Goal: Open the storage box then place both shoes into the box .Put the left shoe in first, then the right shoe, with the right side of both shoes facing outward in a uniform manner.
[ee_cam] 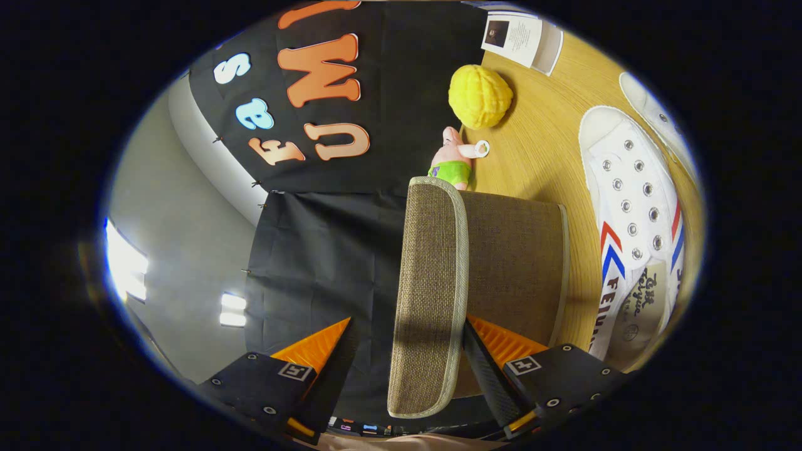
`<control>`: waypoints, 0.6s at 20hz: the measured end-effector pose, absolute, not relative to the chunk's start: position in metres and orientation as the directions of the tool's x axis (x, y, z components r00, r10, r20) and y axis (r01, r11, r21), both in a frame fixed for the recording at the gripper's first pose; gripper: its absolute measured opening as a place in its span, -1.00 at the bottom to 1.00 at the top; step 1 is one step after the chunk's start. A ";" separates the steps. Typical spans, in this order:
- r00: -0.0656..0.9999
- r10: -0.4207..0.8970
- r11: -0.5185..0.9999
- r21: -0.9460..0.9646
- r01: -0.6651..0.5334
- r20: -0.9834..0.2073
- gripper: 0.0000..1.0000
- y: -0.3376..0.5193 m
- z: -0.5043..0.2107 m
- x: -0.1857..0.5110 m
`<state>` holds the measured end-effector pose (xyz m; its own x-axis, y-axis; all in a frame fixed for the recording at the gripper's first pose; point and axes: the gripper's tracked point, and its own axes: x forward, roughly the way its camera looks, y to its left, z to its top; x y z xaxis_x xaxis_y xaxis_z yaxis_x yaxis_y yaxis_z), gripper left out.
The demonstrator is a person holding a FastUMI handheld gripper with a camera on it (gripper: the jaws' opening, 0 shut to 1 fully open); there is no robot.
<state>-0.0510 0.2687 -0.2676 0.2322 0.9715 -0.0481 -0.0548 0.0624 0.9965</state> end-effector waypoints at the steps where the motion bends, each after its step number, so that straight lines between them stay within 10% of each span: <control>1: 0.242 0.969 0.066 0.996 -0.066 -0.048 0.90 0.269 -0.262 -0.052; 6: 0.285 0.958 0.074 0.987 -0.146 -0.030 0.48 0.275 -0.220 -0.057; 12: 0.355 0.931 0.189 0.945 -0.268 -0.086 -0.80 0.302 -0.177 -0.064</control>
<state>-0.0638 0.3017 -0.1773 0.3547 0.9310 -0.0859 -0.2676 0.1892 0.9448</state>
